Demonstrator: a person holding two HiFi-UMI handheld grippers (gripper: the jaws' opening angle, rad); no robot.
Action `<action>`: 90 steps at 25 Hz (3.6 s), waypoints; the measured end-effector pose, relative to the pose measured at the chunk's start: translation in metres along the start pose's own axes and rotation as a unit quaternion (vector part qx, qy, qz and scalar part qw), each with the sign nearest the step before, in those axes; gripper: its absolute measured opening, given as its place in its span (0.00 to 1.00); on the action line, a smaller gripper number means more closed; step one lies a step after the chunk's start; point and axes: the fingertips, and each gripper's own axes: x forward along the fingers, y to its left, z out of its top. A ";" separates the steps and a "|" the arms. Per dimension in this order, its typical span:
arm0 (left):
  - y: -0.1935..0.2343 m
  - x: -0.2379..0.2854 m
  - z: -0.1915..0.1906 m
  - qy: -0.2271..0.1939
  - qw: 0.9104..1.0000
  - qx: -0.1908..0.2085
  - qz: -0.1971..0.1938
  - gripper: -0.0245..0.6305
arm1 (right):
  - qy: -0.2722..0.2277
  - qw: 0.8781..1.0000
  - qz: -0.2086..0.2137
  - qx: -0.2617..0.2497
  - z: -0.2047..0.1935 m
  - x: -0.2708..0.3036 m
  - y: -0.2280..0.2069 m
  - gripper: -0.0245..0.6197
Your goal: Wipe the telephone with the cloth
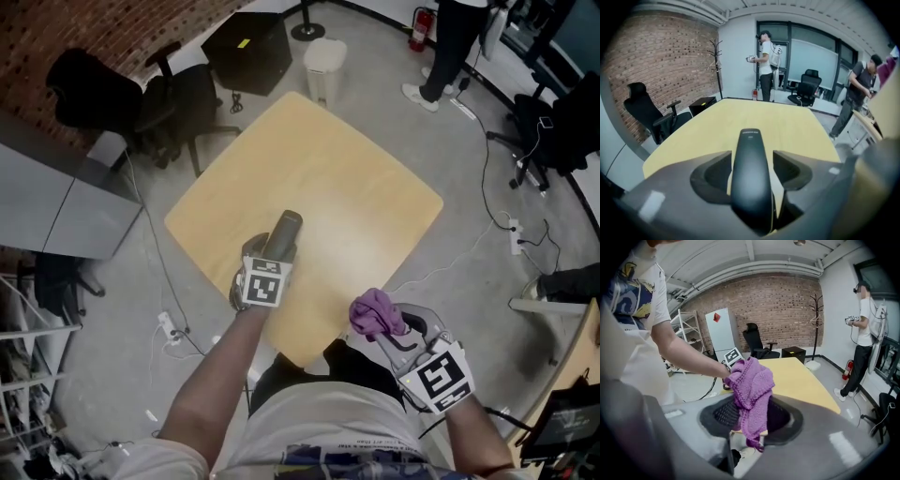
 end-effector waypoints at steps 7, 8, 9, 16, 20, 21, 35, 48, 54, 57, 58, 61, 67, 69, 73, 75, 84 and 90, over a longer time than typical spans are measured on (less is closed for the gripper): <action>-0.001 0.013 -0.011 0.022 1.000 -0.001 -0.014 0.44 | 0.002 1.000 -0.016 0.008 0.003 0.000 -0.006 0.25; -0.001 0.014 -0.012 0.021 1.000 0.001 -0.014 0.44 | 0.002 1.000 -0.018 0.008 0.004 0.000 -0.006 0.25; -0.001 0.014 -0.012 0.020 1.000 0.003 -0.014 0.44 | 0.003 1.000 -0.020 0.009 0.004 0.000 -0.006 0.25; -0.004 0.007 -0.006 -0.002 1.000 0.015 -0.022 0.43 | 0.001 0.999 -0.032 0.007 0.007 0.001 -0.006 0.25; -0.011 -0.011 0.009 -0.038 0.998 0.025 -0.032 0.43 | -0.004 0.999 -0.042 -0.005 0.014 0.001 -0.008 0.25; -0.013 -0.018 0.014 -0.050 0.998 0.027 -0.034 0.43 | -0.007 0.999 -0.044 -0.010 0.017 0.001 -0.008 0.25; -0.069 -0.154 0.065 -0.179 0.974 0.091 -0.105 0.43 | -0.087 0.983 -0.030 -0.158 0.149 0.012 0.028 0.25; -0.081 -0.209 0.046 -0.211 0.962 0.106 -0.138 0.43 | -0.082 0.966 0.048 -0.241 0.190 0.081 0.117 0.25; -0.072 -0.237 0.046 -0.219 0.959 0.106 -0.148 0.43 | -0.086 0.972 0.007 -0.218 0.208 0.072 0.098 0.25; -0.070 -0.249 0.053 -0.223 0.955 0.113 -0.157 0.43 | -0.086 0.973 -0.018 -0.212 0.217 0.063 0.084 0.25; -0.070 -0.251 0.052 -0.224 0.955 0.113 -0.160 0.43 | -0.087 0.973 -0.027 -0.211 0.219 0.061 0.080 0.25; -0.067 -0.251 0.041 -0.229 0.952 0.116 -0.167 0.43 | -0.090 0.973 -0.056 -0.204 0.218 0.061 0.071 0.25; -0.056 -0.257 0.015 -0.242 0.944 0.117 -0.191 0.43 | -0.095 0.970 -0.124 -0.188 0.213 0.057 0.060 0.25; -0.053 -0.260 0.011 -0.245 0.943 0.112 -0.197 0.43 | -0.100 0.967 -0.147 -0.180 0.212 0.050 0.054 0.25; -0.049 -0.265 0.013 -0.250 0.941 0.083 -0.214 0.43 | -0.108 0.964 -0.181 -0.163 0.209 0.032 0.042 0.25; -0.044 -0.268 0.019 -0.255 0.939 0.047 -0.226 0.43 | -0.111 0.964 -0.187 -0.153 0.207 0.024 0.040 0.25; -0.023 -0.284 0.044 -0.278 0.884 -0.151 -0.344 0.43 | -0.133 0.973 -0.163 -0.098 0.196 0.032 0.049 0.25; -0.021 -0.286 0.072 -0.286 0.816 -0.283 -0.415 0.43 | -0.138 0.979 -0.116 -0.099 0.201 0.048 0.064 0.25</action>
